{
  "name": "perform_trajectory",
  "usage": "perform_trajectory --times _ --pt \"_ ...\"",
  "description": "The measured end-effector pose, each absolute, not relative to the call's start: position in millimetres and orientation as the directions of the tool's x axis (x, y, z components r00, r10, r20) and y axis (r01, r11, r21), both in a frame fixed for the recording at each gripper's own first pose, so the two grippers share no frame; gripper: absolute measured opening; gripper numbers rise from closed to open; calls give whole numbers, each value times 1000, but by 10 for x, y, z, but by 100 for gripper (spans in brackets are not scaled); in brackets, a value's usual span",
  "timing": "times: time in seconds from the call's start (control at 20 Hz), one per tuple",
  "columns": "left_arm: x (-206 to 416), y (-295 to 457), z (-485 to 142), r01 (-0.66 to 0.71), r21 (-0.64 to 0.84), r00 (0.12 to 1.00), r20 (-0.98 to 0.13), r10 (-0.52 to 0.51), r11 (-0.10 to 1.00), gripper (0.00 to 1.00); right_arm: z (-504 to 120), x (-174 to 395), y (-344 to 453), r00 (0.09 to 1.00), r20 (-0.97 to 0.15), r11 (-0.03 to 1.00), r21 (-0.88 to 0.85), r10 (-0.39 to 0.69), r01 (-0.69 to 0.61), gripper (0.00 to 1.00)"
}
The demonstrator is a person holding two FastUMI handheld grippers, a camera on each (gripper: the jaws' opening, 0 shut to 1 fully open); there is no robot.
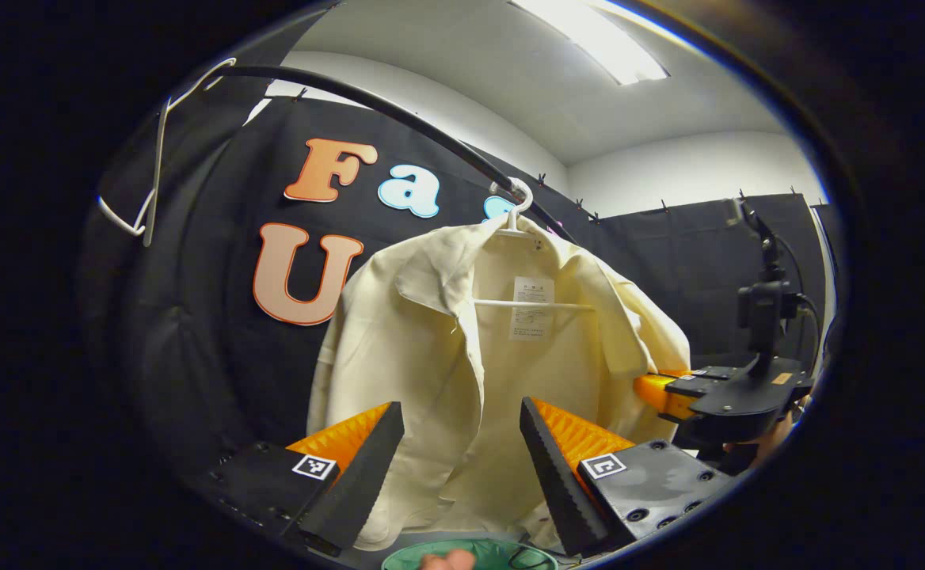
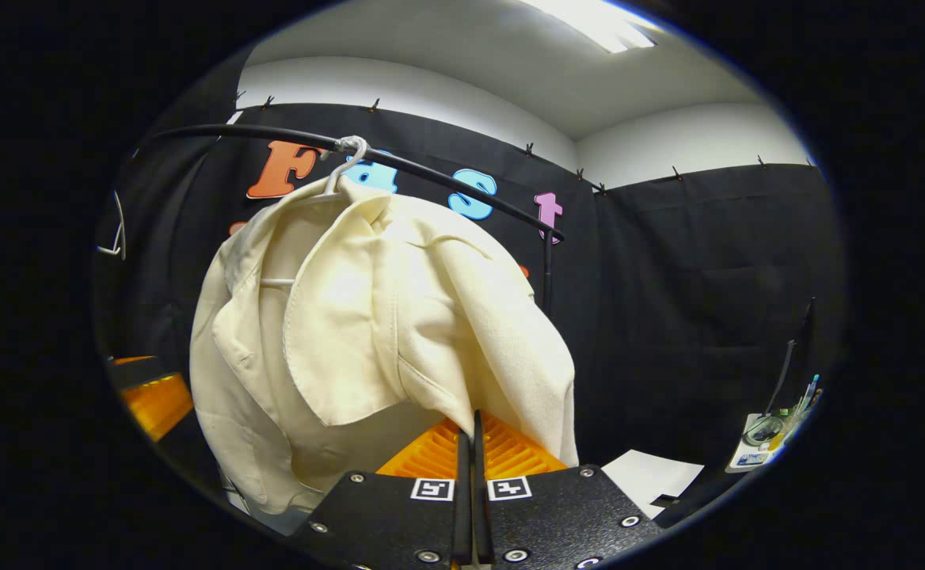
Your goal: Grasp the clothes on the hanger with both hands and then place them into the laundry hamper below.
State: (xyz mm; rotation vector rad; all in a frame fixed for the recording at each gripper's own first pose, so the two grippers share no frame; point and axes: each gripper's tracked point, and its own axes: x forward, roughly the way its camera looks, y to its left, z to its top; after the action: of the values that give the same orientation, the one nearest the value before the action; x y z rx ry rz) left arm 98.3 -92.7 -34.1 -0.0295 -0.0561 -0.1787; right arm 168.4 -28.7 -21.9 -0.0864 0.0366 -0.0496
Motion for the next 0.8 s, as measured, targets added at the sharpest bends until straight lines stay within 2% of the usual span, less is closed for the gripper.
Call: perform_trajectory --times 0.05,0.1,0.15,0.35,0.5,0.55,0.7,0.8 --pt "1127 -980 -336 166 -8 983 86 -164 986 96 -169 1619 -296 998 -39 996 -80 -41 38 1" --pt "1281 -1037 -342 149 10 983 109 -149 989 100 -115 1577 -307 999 -41 997 -70 -31 28 1" --pt "1434 -1067 -352 124 28 983 135 -126 992 96 -49 1473 -324 999 -36 998 -58 -22 20 1" --pt "1882 -787 -541 -100 115 984 156 81 988 98 83 1282 -332 999 -35 1000 -27 8 -9 1" --pt "2051 -635 -627 -146 173 980 161 118 974 96 124 1255 -291 999 -32 999 -28 27 -28 1" --pt "2051 -531 -609 -167 187 977 163 137 968 100 153 1234 -277 999 -30 999 -19 36 -36 1" --pt "2089 -339 -594 -162 192 980 148 135 968 95 216 1211 -289 999 -17 999 -7 49 -49 1" --pt "2062 -222 -537 -153 181 982 134 129 972 50 247 1174 -250 997 -10 997 7 76 -76 2"
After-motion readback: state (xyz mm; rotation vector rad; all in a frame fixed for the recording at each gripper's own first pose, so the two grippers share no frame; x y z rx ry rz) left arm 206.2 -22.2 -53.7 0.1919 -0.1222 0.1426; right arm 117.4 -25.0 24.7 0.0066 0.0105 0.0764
